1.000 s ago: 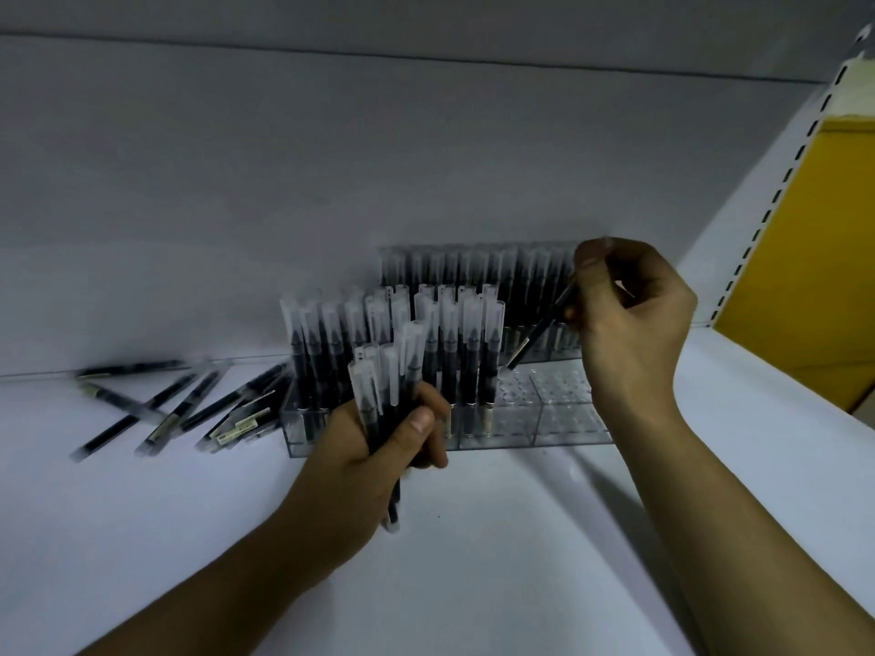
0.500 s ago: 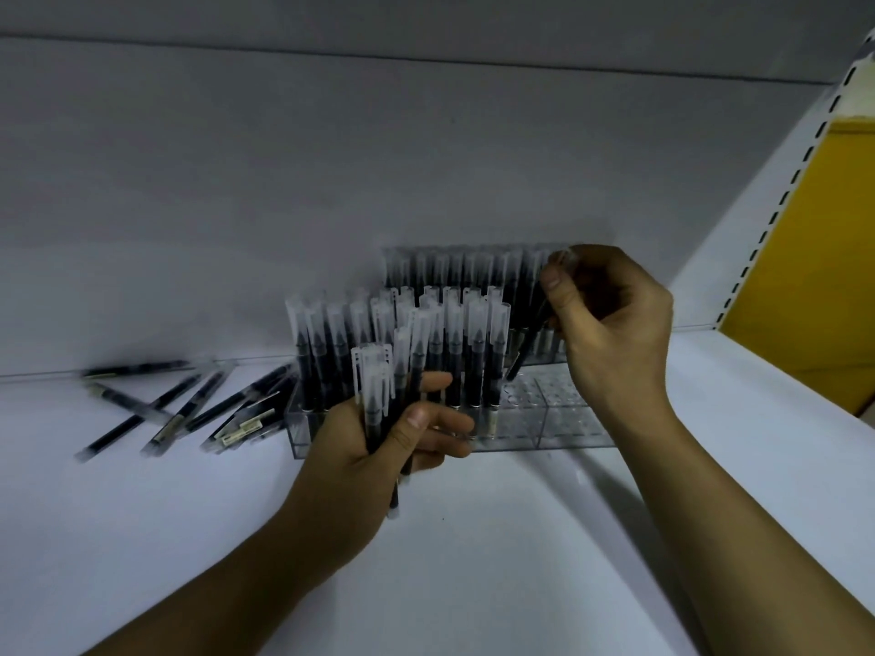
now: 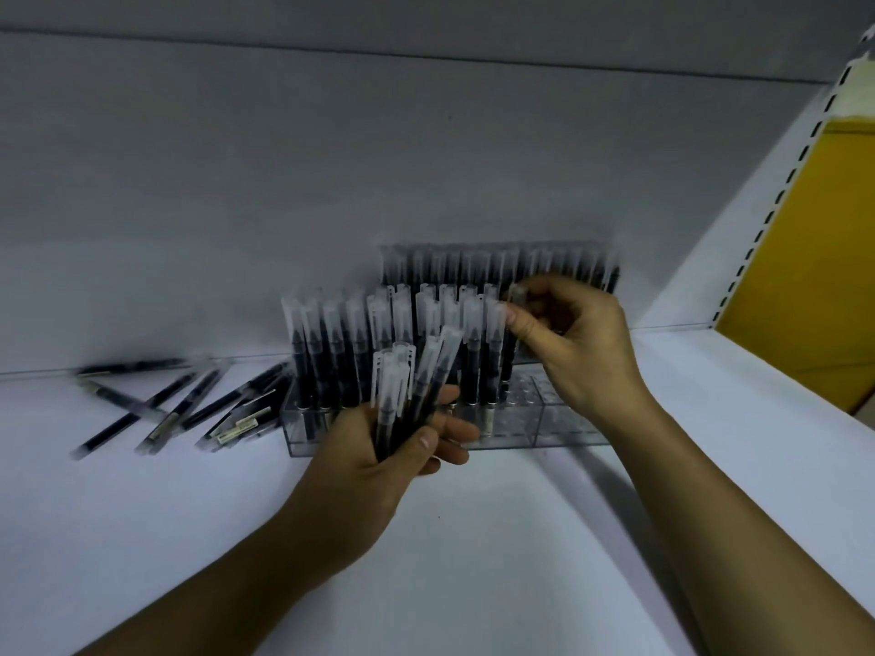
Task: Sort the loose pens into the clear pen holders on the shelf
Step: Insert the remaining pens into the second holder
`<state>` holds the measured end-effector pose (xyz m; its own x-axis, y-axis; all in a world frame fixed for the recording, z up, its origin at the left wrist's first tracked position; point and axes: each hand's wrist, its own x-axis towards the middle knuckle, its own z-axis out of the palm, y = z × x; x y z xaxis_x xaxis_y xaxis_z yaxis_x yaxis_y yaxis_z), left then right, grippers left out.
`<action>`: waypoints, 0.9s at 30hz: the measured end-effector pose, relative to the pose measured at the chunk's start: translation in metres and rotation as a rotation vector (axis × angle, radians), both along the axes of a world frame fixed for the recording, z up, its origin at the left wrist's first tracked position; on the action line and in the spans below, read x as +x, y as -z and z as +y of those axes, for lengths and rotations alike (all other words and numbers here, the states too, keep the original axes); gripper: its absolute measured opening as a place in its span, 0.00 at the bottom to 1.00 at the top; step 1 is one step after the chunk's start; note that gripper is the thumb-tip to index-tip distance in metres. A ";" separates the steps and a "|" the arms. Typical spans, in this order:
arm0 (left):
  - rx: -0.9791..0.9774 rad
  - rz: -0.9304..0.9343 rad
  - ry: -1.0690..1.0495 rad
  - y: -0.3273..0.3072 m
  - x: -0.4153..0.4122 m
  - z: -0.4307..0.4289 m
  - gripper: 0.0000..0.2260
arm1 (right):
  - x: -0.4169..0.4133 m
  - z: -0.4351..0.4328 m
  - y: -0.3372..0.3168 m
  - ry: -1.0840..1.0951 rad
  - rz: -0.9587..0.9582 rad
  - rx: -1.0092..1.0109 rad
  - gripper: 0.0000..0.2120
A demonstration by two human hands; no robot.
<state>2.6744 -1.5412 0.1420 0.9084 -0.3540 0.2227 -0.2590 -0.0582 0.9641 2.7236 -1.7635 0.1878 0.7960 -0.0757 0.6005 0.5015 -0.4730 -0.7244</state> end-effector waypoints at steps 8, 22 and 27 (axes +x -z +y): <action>-0.024 0.018 0.052 -0.002 -0.002 0.002 0.13 | -0.007 0.004 -0.003 0.071 -0.079 0.018 0.07; -0.163 0.156 0.148 -0.001 0.000 0.002 0.15 | -0.031 0.031 -0.008 -0.429 0.030 0.075 0.09; -0.189 0.178 0.156 -0.001 0.001 0.001 0.15 | -0.032 0.032 -0.010 -0.475 0.102 0.071 0.10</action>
